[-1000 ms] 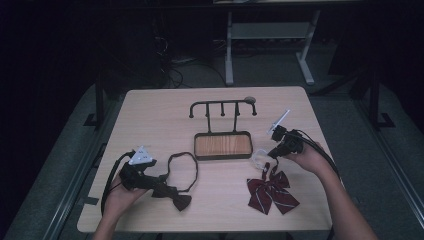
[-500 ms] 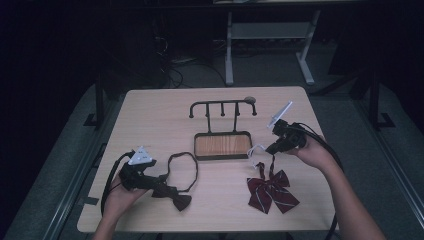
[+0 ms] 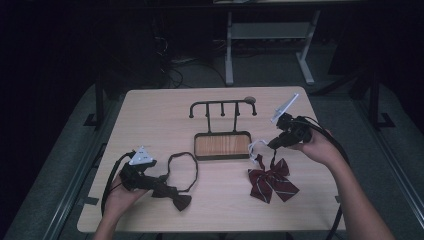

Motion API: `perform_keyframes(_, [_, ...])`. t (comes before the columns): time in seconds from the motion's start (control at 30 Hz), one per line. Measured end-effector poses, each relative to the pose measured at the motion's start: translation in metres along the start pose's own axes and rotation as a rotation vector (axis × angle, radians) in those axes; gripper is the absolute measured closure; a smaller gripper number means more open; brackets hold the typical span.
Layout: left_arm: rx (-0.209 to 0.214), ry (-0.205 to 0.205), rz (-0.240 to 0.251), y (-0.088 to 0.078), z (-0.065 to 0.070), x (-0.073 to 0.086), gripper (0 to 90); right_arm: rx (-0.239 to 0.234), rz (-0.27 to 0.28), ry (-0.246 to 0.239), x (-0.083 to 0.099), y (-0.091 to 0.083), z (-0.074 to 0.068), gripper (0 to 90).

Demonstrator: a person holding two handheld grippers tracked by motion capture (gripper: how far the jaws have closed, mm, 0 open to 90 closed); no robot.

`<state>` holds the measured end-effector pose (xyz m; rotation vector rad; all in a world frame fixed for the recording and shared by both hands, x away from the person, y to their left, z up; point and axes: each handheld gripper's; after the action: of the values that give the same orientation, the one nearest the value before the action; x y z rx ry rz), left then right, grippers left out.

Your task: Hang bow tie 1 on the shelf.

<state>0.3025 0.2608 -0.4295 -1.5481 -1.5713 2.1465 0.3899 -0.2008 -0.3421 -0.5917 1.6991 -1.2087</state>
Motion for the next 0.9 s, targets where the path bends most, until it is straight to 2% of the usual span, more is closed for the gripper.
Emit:
perform_keyframes(0.3, [0.001,-0.006,0.003,0.000,0.000,0.000,28.4,0.004,0.017,-0.015,-0.007,-0.014,-0.003,87.3])
perform_keyframes(0.7, [-0.003,0.007,-0.001,0.000,0.000,0.000,28.5,0.032,0.031,-0.048,-0.027,-0.034,-0.008,87.3])
perform_keyframes(0.9, [-0.001,0.003,0.002,0.000,0.000,0.000,28.5,0.042,0.027,-0.045,-0.032,-0.041,-0.007,87.3])
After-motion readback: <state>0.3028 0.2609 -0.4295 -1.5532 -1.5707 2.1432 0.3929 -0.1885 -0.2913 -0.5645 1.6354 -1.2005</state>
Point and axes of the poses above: each handheld gripper's, and its own axes: y roughly forward along the jaws, x roughly out of its underside, z roughly to its right, and after that the axes turned 2 degrees about -z, right-handed
